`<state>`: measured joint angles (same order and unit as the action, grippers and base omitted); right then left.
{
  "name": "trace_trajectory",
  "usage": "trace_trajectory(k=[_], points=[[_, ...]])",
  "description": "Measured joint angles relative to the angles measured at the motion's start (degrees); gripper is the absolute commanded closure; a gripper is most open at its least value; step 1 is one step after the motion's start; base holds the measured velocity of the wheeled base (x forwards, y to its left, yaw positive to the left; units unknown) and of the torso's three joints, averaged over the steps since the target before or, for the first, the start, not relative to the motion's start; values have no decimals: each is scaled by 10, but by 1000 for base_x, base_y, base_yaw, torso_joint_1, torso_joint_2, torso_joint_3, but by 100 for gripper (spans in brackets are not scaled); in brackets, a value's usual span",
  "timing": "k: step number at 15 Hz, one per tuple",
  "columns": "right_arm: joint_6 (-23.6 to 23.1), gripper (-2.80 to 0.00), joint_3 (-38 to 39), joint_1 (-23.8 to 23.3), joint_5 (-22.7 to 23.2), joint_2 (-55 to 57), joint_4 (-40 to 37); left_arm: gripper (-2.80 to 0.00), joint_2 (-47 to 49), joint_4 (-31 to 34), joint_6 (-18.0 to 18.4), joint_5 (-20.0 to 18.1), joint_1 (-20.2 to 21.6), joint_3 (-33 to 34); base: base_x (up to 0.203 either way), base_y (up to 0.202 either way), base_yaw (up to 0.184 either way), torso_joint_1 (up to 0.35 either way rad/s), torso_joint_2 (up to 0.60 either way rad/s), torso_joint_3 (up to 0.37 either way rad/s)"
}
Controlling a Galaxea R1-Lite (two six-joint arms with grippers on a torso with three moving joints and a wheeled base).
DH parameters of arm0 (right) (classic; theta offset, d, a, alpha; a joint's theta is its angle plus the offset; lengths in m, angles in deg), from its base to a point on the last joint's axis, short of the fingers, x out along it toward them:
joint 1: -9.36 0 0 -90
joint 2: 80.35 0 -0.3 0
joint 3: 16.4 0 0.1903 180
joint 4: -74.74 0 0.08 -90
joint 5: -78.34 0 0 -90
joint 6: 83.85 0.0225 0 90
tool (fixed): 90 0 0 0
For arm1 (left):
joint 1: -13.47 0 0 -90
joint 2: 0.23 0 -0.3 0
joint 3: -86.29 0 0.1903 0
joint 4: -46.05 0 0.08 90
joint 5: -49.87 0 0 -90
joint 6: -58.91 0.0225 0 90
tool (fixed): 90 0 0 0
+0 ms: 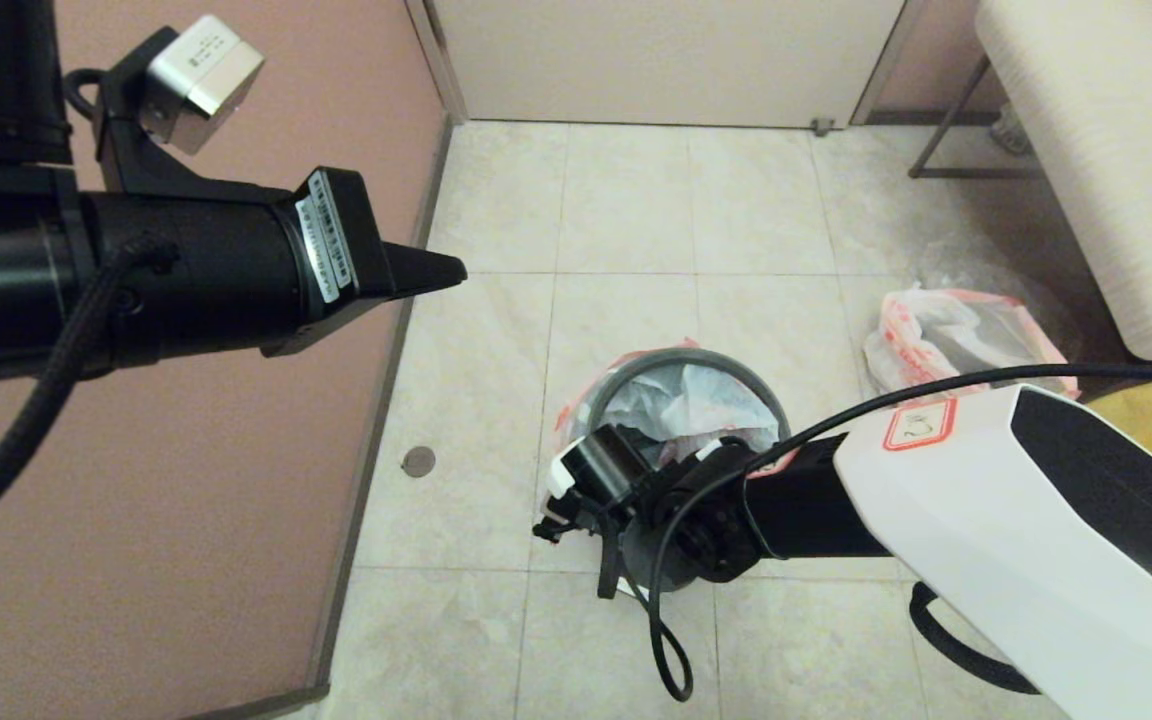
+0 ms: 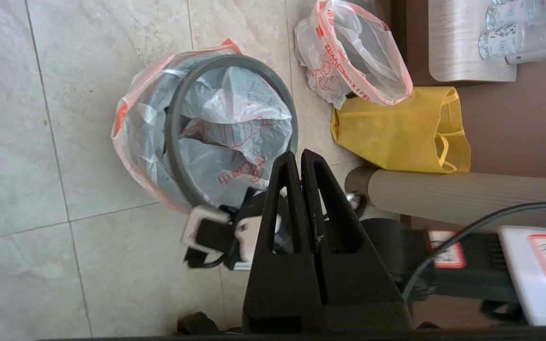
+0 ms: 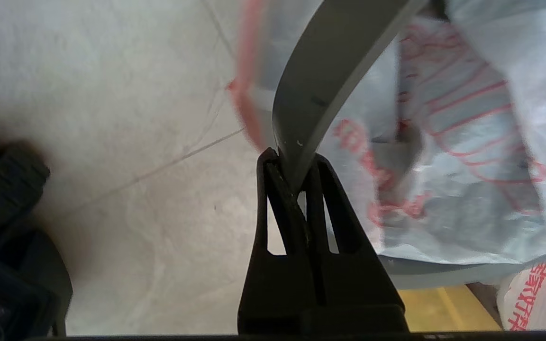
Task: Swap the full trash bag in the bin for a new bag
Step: Place the trash can ring on the trash can
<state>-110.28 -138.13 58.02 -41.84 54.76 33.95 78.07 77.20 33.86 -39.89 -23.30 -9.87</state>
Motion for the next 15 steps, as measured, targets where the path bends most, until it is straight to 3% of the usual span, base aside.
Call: trace_trajectory(k=[7, 15], points=[[-10, 0, -70, 14, -18, 17, -116, 0, -1, 0, 0, 0, 1, -1, 0, 0, 0, 0, 0, 0], [-16, 0, -95, 40, -47, 2, -137, 0, -22, 5, 1, -1, 0, -4, 0, 0, 0, 0, 0, 0]])
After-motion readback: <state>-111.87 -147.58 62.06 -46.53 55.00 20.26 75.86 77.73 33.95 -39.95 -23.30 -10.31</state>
